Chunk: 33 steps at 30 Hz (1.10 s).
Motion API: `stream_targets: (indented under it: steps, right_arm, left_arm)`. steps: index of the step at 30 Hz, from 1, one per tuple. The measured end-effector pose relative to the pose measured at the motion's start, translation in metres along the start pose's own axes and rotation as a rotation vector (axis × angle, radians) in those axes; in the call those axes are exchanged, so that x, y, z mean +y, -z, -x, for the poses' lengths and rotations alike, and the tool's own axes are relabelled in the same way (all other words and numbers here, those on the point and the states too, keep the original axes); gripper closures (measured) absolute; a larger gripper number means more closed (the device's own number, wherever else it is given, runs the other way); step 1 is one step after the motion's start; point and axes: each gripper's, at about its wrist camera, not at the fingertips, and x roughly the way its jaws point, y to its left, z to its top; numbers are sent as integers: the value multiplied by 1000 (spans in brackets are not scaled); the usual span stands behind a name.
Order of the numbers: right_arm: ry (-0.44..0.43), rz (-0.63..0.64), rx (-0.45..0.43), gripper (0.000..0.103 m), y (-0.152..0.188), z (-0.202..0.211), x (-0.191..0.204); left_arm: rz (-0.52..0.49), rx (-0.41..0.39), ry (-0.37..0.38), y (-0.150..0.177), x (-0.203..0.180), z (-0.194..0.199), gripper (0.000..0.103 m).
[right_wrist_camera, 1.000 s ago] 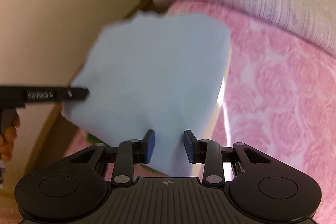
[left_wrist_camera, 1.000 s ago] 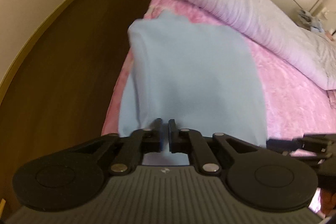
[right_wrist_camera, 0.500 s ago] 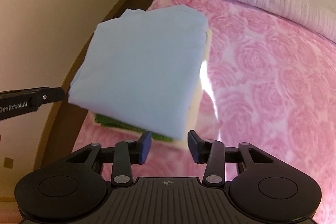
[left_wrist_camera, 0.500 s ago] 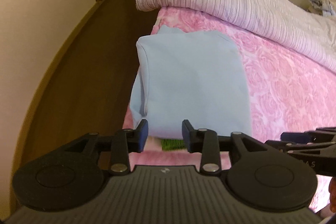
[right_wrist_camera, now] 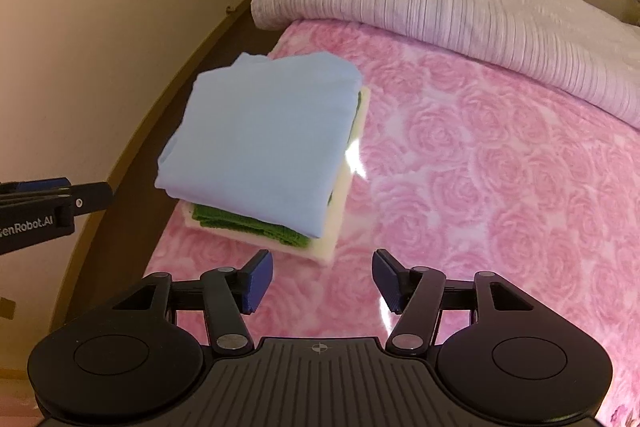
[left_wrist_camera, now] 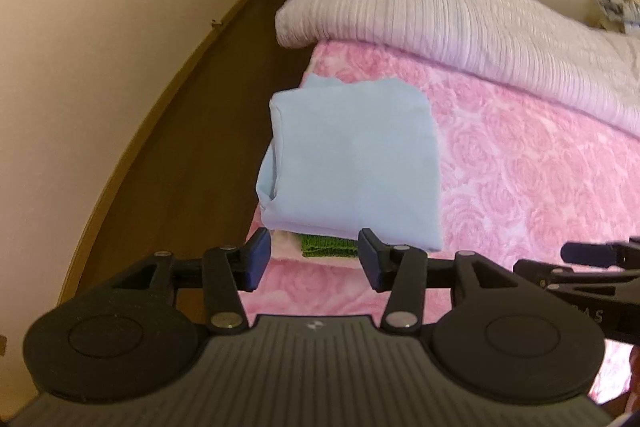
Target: Fold clothes
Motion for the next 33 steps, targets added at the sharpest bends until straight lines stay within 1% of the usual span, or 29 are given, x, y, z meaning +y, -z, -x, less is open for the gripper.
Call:
stream_targets:
  steps: [1, 2, 3, 5, 9, 14, 21, 33]
  right_arm:
    - [-3, -7, -11, 44, 2, 5, -1]
    - [-5, -14, -22, 44, 3, 9, -3]
    - [-8, -21, -34, 44, 5, 14, -4]
    - [-19, -24, -54, 44, 8, 20, -6]
    - [-34, -50, -56, 44, 16, 27, -10]
    - [-2, -42, -24, 44, 24, 29, -10]
    - [17, -37, 26, 44, 36, 22, -10]
    - [19, -27, 55, 44, 44, 19, -18]
  left_arm:
    - [11, -21, -10, 3, -1, 6, 51]
    - [14, -40, -18, 5, -2, 11, 49]
    - [15, -59, -26, 6, -3, 16, 48]
    - [23, -72, -32, 8, -4, 21, 48]
    - [56, -34, 13, 12, -1, 25, 49]
    - [12, -3, -18, 20, -8, 26, 49]
    - [9, 43, -17, 34, -15, 22, 49]
    - [18, 80, -22, 46, -26, 15, 49]
